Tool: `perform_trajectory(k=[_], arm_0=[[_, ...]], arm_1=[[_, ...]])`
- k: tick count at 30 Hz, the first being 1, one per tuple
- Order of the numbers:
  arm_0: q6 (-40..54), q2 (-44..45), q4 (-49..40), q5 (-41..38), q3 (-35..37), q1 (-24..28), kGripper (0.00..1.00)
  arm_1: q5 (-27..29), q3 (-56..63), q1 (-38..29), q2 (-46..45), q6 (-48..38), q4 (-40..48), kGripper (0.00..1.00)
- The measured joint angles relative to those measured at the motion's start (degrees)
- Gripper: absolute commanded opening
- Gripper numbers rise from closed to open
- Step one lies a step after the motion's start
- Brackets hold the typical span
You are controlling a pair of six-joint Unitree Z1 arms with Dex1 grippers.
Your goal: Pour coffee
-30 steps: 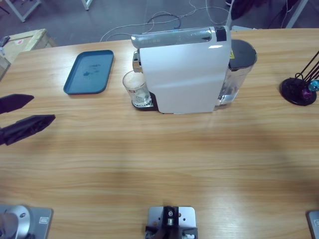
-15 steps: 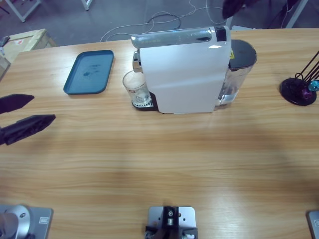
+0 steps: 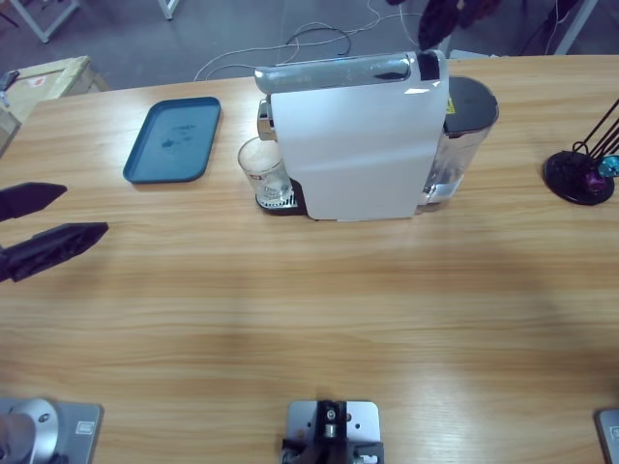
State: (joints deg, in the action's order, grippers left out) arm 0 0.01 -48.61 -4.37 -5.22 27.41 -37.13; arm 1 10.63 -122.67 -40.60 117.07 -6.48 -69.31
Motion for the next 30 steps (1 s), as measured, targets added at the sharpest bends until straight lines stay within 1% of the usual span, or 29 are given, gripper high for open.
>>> perform_trajectory(k=[16,26,27,28,29,30], arm_0=[[0.0,0.0,0.0,0.0,0.0,0.0,0.982],[0.0,0.0,0.0,0.0,0.0,0.0,0.982],[0.0,0.0,0.0,0.0,0.0,0.0,0.982],[0.0,0.0,0.0,0.0,0.0,0.0,0.982],[0.0,0.0,0.0,0.0,0.0,0.0,0.982],[0.0,0.0,0.0,0.0,0.0,0.0,0.982]], arm_1=[[0.0,3.2,-0.1,-0.8,-1.4,2.3,0.0],[0.0,8.5,-0.9,-3.9,-2.6,5.4,0.0],[0.0,8.2,-0.9,-3.9,-2.6,5.3,0.275],[0.1,7.8,-0.9,-3.9,-2.6,5.0,0.71],[0.2,7.1,-1.0,-3.9,-2.6,4.2,0.85],[0.3,6.0,-1.1,-3.9,-2.6,3.3,0.942]])
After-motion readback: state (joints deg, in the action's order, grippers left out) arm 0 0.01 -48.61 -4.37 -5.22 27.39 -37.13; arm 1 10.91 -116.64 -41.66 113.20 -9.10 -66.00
